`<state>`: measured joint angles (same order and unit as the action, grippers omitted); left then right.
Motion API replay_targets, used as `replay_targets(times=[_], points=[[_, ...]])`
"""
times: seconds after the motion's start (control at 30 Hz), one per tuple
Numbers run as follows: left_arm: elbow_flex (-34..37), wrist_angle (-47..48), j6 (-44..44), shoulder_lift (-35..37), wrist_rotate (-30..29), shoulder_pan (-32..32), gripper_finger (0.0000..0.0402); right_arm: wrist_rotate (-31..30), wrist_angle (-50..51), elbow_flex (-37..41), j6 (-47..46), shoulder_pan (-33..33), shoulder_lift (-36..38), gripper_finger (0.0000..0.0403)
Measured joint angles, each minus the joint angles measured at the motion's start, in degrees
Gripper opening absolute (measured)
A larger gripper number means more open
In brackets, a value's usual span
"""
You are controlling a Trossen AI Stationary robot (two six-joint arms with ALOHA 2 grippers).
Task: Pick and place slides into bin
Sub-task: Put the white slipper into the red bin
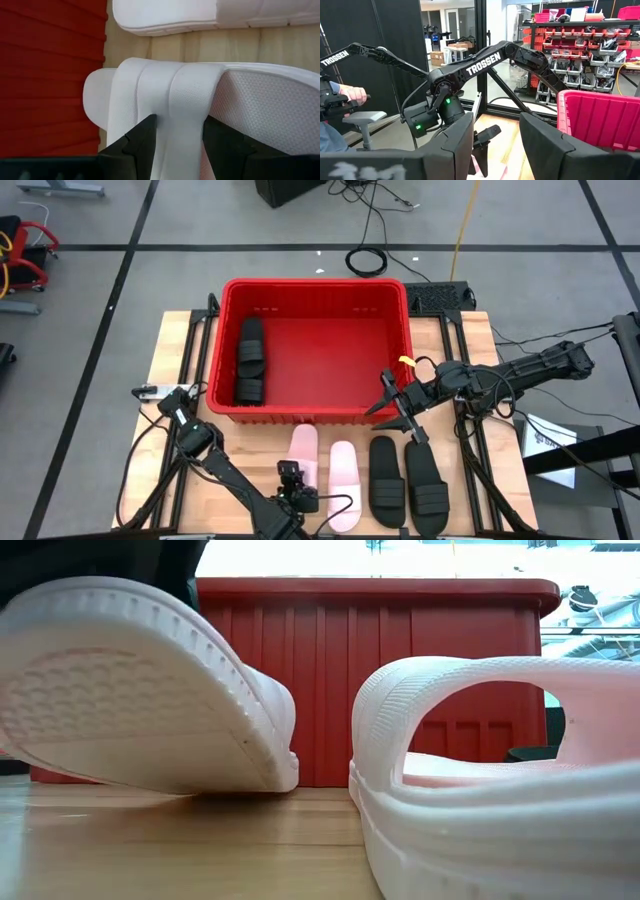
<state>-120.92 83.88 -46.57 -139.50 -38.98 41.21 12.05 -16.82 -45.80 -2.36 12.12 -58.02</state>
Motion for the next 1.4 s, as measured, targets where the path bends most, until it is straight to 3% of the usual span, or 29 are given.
replay_targets(times=[0.27, 0.6, 0.8, 0.93, 1.4], points=[[0.0, 1.0, 0.1, 0.0, -0.7, -1.0, 0.0155, 0.0, 0.0, 0.0, 0.0, 0.0, 0.0, 0.0153], [0.0, 1.2, 3.1, 0.1, 0.0, -1.3, 0.0009, 0.0, 0.0, 0.0, 0.0, 0.0, 0.0, 0.0153], [0.1, 1.3, 3.0, 0.1, 0.1, -1.3, 0.0019, 0.0, 0.0, 0.0, 0.0, 0.0, 0.0, 0.0153], [-0.9, 2.2, 3.1, 0.1, 0.4, -0.9, 0.0005, 0.0, 0.0, 0.0, 0.0, 0.0, 0.0, 0.0153], [-11.5, 5.8, 4.5, 0.0, -2.4, 2.7, 0.0, 0.0, 0.0, 0.0, 0.2, 0.0, 0.0, 0.0153]])
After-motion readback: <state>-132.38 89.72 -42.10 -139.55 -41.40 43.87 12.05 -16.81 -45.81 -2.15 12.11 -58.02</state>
